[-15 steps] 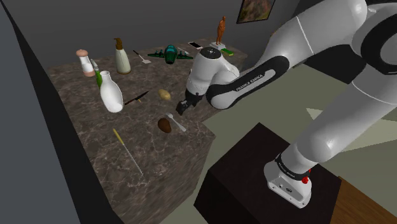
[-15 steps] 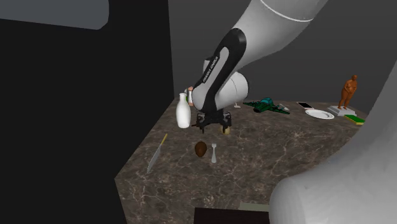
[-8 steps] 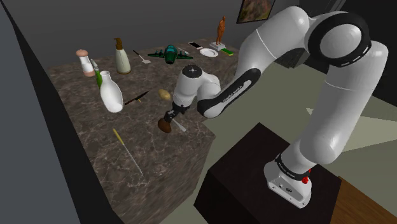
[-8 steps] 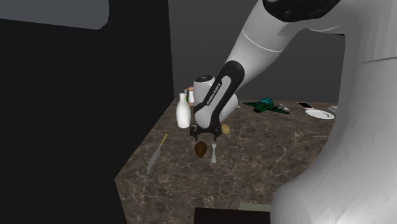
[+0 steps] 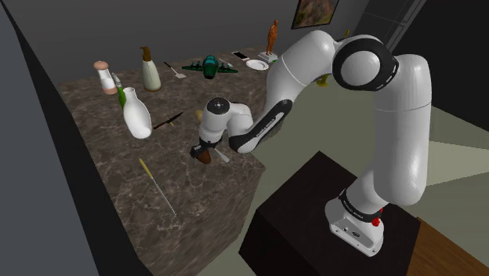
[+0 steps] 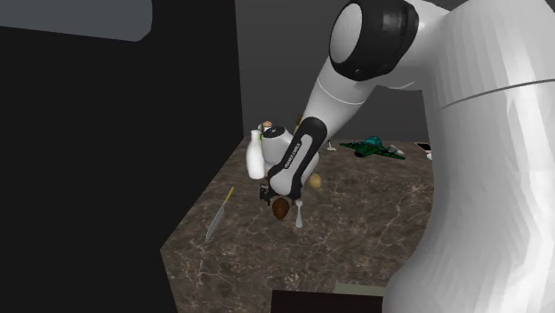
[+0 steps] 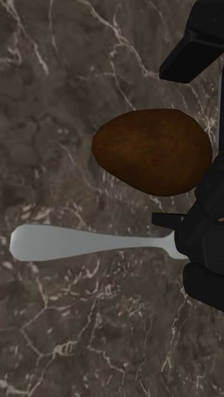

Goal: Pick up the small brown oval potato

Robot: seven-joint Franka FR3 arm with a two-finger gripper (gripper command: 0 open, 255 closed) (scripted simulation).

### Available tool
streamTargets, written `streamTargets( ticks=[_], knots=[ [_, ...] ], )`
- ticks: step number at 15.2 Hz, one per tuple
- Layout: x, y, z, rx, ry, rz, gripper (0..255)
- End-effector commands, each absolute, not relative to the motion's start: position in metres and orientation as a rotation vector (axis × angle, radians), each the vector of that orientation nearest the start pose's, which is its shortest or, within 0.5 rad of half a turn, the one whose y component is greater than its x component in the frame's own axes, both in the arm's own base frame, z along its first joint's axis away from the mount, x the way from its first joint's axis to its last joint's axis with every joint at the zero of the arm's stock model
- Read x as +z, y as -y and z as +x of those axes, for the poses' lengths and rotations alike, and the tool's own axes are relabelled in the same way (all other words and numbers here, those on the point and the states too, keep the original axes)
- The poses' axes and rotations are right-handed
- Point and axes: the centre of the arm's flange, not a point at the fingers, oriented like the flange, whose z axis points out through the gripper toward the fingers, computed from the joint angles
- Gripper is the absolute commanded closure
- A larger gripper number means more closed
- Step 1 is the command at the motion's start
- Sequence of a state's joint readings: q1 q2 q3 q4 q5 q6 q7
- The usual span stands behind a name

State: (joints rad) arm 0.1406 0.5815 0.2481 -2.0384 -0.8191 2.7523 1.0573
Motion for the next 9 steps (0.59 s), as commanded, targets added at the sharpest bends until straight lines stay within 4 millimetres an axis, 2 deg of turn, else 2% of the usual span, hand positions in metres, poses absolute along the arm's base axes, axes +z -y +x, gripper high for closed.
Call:
streamTargets(
  ticks=[1, 5, 7, 8, 9],
  knots=[
    [0.161, -0.255, 0.545, -0.464, 0.027, -3.167, 0],
    [0.137, -0.255, 0.545, -0.464, 0.027, -3.167, 0],
    [0.137, -0.255, 0.545, -0.464, 0.027, -3.167, 0],
    [0.137, -0.255, 0.545, -0.464, 0.027, -3.167, 255],
    [0.137, -0.255, 0.545, -0.464, 0.027, -3.167, 255]
  ],
)
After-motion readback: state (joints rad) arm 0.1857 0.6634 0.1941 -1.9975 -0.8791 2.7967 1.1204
